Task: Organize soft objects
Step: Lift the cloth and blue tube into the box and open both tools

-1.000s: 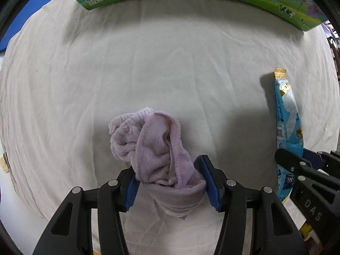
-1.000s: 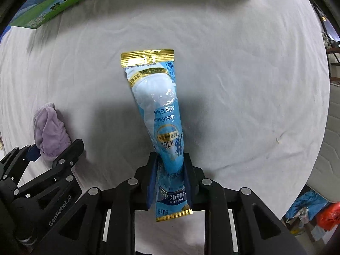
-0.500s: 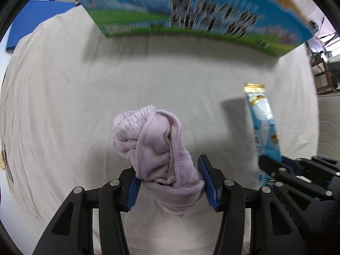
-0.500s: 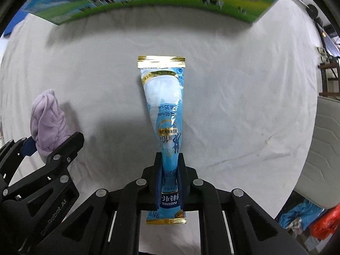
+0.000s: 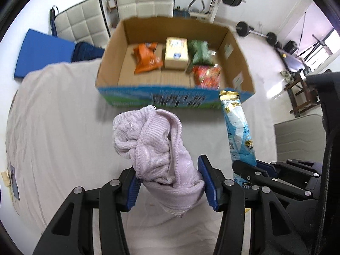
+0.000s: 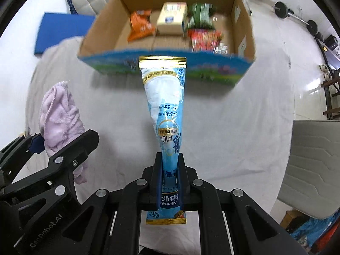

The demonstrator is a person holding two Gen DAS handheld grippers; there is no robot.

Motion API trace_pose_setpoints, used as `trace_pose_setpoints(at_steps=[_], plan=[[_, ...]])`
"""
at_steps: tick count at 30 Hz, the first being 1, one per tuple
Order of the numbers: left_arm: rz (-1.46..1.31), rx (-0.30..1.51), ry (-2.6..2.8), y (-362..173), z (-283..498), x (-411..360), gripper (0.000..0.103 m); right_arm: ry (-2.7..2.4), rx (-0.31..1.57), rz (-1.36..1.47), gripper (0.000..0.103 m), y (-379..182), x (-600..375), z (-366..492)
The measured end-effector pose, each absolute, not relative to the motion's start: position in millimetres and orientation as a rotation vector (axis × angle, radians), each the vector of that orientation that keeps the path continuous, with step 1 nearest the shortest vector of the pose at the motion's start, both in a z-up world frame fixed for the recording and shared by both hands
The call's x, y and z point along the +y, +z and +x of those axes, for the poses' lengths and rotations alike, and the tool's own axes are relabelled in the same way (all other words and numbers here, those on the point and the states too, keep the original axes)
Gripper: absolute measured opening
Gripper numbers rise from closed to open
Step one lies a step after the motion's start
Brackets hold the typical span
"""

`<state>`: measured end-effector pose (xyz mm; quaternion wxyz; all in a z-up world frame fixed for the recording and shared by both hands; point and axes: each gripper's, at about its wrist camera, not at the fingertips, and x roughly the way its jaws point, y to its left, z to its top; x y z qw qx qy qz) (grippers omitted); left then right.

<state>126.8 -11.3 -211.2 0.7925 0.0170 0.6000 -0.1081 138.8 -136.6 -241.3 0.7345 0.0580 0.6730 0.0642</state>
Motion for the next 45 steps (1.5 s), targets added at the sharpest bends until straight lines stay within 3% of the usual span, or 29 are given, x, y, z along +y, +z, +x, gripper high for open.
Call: trace_pose_setpoints(at_steps=[11,22,36,45], plan=[[0.025,1.211,-0.256,-178,171,-15,0.049,0.152,1.379,0.179,0.012,-192,-151,165],[-0.076,1.278,-0.243,-210,266,-3,0.049,0.130,1.333,0.119,0.012,-170,-146,240],[-0.282,1.517,-0.208,-304,374,32,0.049,0.173,1.470,0.010,0.012,-251,-100,370],[-0.352,1.622,-0.165,-354,384,42,0.051,0.208,1.602,0.009,0.012,-325,-89,394]])
